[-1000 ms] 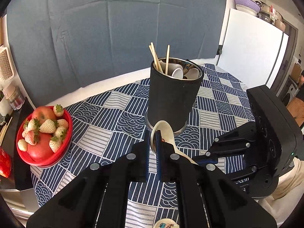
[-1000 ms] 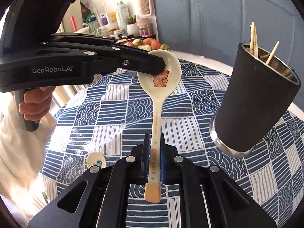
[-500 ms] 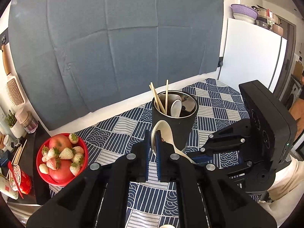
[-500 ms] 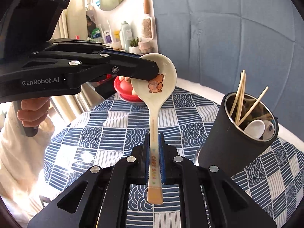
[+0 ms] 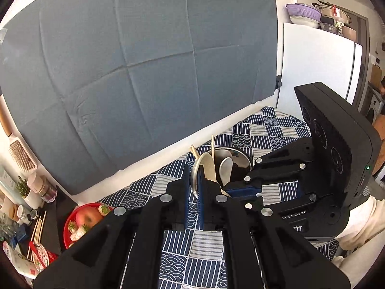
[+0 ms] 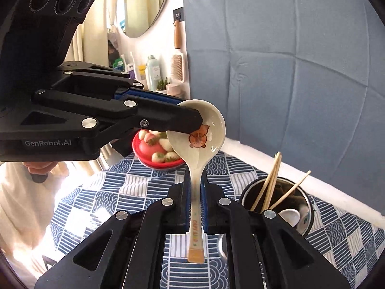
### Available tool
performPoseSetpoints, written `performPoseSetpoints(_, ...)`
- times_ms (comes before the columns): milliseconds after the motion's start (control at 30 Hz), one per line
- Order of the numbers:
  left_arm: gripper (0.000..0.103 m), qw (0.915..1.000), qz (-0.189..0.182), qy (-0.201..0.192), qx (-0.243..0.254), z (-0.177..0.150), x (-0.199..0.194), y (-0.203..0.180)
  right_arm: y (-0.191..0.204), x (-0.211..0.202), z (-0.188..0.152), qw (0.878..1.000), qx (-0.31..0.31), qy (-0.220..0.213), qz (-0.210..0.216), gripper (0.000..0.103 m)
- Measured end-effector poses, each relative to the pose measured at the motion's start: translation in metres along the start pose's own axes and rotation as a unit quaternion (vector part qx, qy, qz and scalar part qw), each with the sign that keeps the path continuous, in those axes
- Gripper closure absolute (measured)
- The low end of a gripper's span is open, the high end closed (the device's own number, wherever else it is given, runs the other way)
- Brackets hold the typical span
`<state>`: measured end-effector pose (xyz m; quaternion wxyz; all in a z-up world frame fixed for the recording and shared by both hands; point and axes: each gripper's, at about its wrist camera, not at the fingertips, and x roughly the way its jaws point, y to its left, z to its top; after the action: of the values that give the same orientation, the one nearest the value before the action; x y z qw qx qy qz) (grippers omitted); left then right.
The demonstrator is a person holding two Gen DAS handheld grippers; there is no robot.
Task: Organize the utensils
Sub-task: 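Carry both held spoons up over the black holder, then lower the spoons into the holder and open both tools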
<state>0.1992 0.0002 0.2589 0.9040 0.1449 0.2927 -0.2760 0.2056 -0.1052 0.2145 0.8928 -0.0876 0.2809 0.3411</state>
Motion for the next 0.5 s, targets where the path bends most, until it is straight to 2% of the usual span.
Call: performPoseSetpoints(500, 0.096, 0.9993, -0.005, -0.027, 0.026, 0.053, 0.033, -0.007, -0.058, -0.009, 0.018, 0.999, -0.002, -0.037, -0.028, 0.096)
